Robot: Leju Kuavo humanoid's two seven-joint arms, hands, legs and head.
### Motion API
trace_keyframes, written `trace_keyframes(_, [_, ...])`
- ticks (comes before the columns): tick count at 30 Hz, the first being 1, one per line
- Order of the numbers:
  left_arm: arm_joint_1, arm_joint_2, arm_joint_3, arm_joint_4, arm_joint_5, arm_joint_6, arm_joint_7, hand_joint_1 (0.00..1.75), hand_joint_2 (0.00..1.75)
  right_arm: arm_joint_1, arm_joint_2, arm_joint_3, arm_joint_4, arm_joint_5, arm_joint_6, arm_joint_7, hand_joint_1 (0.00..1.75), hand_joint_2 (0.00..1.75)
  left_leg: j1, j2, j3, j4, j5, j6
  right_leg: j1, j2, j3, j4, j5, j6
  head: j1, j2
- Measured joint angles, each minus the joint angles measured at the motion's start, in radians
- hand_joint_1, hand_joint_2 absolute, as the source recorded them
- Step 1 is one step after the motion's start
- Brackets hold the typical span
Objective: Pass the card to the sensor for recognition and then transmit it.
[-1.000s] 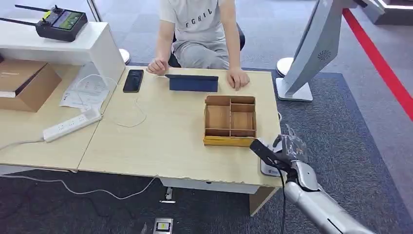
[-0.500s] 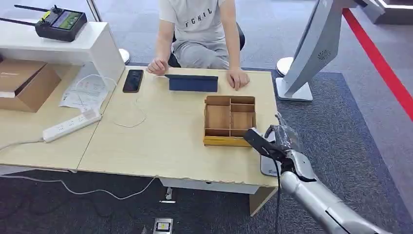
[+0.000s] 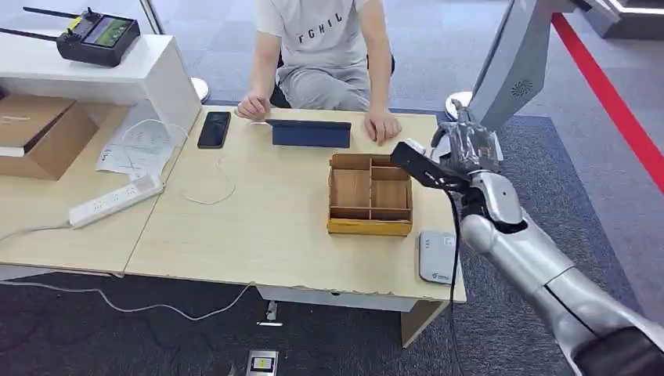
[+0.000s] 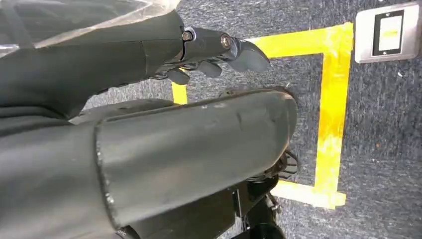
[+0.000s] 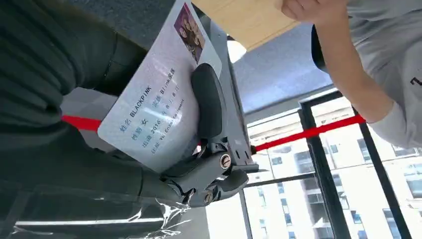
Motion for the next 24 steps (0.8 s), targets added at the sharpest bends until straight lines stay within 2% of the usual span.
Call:
trace_keyframes(4, [-0.007, 0.000, 0.000, 0.000, -0.013, -0.008, 0.013, 0.00, 0.00, -0.018, 0.005, 0.012, -0.023, 0.019, 0.018, -0.001, 1.75, 1.75, 0.000, 0.000, 0.000, 0.000, 0.000, 0.000, 0.000, 0.000, 0.000, 0.000, 0.000, 0.000, 0.000, 0.000])
trace_keyframes(7, [-0.015, 0.000, 0.000, 0.000, -0.027, -0.012, 0.020, 0.00, 0.00, -0.026, 0.028, 0.026, -0.024, 0.038, 0.025, -0.011, 1.75, 1.75, 0.000, 0.000, 0.000, 0.000, 0.000, 0.000, 0.000, 0.000, 0.000, 0.000, 0.000, 0.000, 0.000, 0.000])
trace_keyframes(14, [-0.022, -0.006, 0.000, 0.000, -0.050, -0.019, 0.029, 0.00, 0.00, -0.049, 0.105, 0.063, 0.008, 0.053, 0.019, -0.034, 1.75, 1.75, 0.000, 0.000, 0.000, 0.000, 0.000, 0.000, 0.000, 0.000, 0.000, 0.000, 0.000, 0.000, 0.000, 0.000])
trace_keyframes(24, [-0.019, -0.009, 0.000, 0.000, -0.054, -0.004, 0.040, 0.00, 0.00, -0.111, 0.206, 0.112, 0.135, 0.108, -0.001, -0.046, 1.75, 1.75, 0.000, 0.000, -0.001, 0.000, 0.000, 0.000, 0.000, 0.000, 0.000, 0.000, 0.000, 0.000, 0.000, 0.000])
